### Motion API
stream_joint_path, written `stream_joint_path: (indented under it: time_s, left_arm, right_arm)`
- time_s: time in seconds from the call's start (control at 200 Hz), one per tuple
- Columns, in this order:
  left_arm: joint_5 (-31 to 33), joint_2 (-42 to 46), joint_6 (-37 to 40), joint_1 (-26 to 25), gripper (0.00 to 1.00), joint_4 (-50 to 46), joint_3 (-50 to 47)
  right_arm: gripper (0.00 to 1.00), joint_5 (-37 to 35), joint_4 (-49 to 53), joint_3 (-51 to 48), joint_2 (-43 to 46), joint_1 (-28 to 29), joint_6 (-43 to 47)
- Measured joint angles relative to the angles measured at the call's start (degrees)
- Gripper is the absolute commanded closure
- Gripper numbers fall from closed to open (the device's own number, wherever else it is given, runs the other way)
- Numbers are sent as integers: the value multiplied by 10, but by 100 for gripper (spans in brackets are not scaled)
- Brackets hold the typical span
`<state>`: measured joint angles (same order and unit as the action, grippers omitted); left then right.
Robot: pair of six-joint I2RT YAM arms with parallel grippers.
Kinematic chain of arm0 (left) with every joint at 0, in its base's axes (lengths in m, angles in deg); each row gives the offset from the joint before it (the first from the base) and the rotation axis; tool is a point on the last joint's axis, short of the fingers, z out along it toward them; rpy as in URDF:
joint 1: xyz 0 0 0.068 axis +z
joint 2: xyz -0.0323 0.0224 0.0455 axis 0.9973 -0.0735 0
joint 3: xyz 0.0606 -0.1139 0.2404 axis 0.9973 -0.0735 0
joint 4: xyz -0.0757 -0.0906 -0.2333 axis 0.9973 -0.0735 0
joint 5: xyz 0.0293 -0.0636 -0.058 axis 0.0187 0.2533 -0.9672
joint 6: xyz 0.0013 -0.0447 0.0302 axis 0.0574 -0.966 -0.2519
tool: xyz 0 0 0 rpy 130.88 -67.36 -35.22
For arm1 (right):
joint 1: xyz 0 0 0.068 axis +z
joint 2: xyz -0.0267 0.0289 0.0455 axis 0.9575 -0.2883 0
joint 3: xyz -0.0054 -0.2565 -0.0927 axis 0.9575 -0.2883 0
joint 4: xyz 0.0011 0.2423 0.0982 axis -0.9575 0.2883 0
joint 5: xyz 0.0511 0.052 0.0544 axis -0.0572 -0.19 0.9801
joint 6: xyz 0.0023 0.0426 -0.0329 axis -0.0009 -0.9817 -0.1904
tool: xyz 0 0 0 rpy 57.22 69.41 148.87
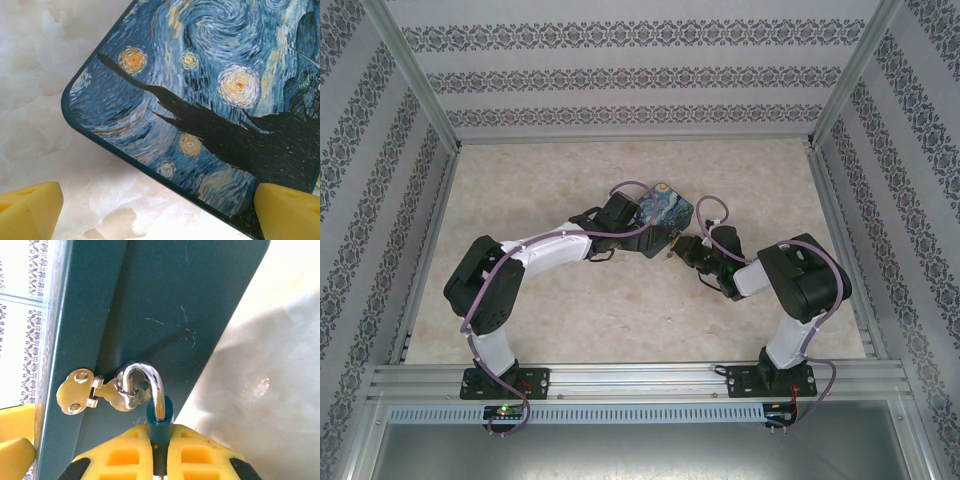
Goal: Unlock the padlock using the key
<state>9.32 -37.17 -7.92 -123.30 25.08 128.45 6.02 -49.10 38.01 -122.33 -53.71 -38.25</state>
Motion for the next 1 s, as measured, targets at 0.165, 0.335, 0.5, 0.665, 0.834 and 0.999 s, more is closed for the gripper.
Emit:
stream_joint_path:
  time_s: [0.165,0.335,0.5,0.665,0.834,0.999]
  left_arm:
    - [-5,-5,0,0,3,0,6]
    - [-8,-6,0,0,3,0,7]
    - [-11,-9,2,0,4,0,10]
    - [-14,-10,2,0,5,0,11]
    - [-15,-11,2,0,5,-2,14]
    - [-15,-12,2,0,2,-8,17]
  right_arm:
    - [100,15,21,14,-2,-13,12]
    - [100,31,35,26,-8,-24,24]
    - [100,43,60,43,-12,-31,39]
    - [100,40,77,58,-19,-50,43]
    - [100,40,112,84,-20,-63,52]
    - [100,41,129,88,-17,-67,55]
